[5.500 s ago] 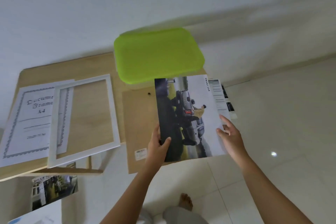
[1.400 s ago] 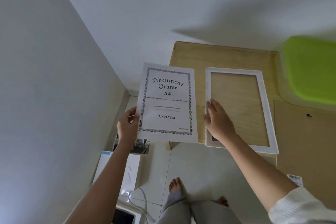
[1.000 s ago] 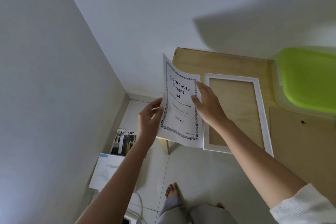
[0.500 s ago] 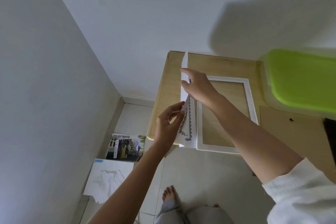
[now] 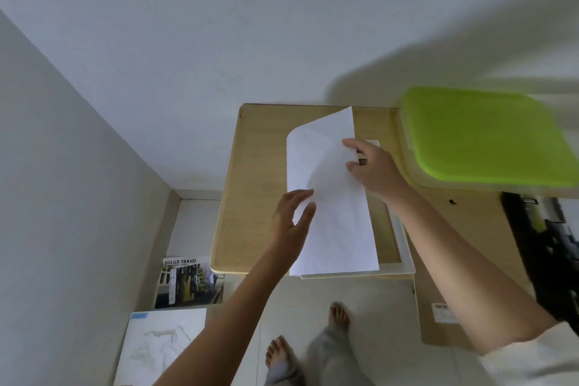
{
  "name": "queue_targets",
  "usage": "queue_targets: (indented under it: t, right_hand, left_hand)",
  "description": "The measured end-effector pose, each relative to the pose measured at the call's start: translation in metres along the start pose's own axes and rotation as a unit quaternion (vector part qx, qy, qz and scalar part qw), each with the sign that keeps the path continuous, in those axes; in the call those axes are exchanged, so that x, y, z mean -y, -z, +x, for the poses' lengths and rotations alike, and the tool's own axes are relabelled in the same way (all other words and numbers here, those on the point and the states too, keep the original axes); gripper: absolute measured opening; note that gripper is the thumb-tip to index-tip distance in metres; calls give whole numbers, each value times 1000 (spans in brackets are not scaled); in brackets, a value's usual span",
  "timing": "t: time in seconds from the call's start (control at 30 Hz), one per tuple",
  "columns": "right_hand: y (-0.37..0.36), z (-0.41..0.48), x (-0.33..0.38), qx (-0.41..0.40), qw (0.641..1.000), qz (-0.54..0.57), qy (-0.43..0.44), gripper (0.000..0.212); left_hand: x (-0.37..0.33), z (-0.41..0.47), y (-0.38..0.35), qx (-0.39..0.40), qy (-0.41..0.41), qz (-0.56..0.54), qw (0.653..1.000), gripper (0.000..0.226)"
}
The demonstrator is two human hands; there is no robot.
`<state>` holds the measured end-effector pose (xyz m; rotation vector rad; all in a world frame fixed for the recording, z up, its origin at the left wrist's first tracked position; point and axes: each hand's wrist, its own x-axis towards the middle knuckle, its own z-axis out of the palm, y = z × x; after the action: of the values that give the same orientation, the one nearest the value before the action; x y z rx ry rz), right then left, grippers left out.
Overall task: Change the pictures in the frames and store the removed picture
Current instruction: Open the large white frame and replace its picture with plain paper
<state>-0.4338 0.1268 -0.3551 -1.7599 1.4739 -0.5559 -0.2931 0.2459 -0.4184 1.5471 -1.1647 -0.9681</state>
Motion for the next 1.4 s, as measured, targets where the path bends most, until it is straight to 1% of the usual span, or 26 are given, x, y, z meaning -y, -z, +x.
queue_targets:
  t: [0.1, 0.2, 0.27, 0.3, 0.33, 0.4, 0.47, 0.57, 0.63, 0.77, 0.9, 1.03, 1.13, 1.3, 1.4]
  right_hand:
    - [14, 4, -42, -11, 998, 10, -56, 49]
    - [17, 6, -78, -9, 993, 21, -118, 49]
    - [15, 8, -95, -6, 990, 16, -142, 50]
    - [14, 10, -101, -5, 989, 6, -149, 50]
    - [13, 12, -107, -2, 989, -7, -151, 51]
    - [12, 15, -115, 5, 990, -34, -139, 51]
    - [11, 17, -120, 7, 990, -63, -124, 50]
    - [8, 18, -127, -1, 989, -104, -104, 46]
    - [6, 17, -130, 10, 988, -124, -91, 46]
    - [2, 11, -134, 55, 980, -172, -79, 55]
    - [-3, 7, -134, 49, 972, -220, -71, 56]
    - [-7, 6, -132, 39, 972, -217, -77, 56]
    - [-12, 5, -130, 28, 974, -215, -70, 56]
    - [-23, 2, -123, 28, 976, -208, -58, 56]
    - [-32, -1, -115, 32, 977, -201, -59, 56]
  left_hand:
    - [25, 10, -21, 24, -6, 191, 981, 45]
    - [44, 10, -37, 92, 8, 350, 932, 64]
    - [49, 8, -46, 117, 14, 395, 911, 74]
    - [49, 7, -50, 117, 11, 414, 903, 77]
    - [49, 7, -55, 117, 6, 440, 891, 76]
    - [52, 7, -64, 115, 14, 479, 870, 67]
    - [54, 8, -71, 115, 20, 487, 866, 59]
    - [55, 9, -80, 106, 5, 484, 869, 58]
    - [57, 12, -79, 95, 0, 490, 867, 58]
    - [64, 16, -70, 51, 8, 504, 862, 64]
    - [71, 15, -61, 36, 36, 486, 872, 70]
    - [72, 14, -56, 29, 41, 468, 882, 74]
    - [72, 15, -51, 38, 51, 447, 892, 78]
    - [70, 15, -33, 50, 69, 410, 908, 76]
    - [70, 14, -20, 55, 75, 404, 910, 77]
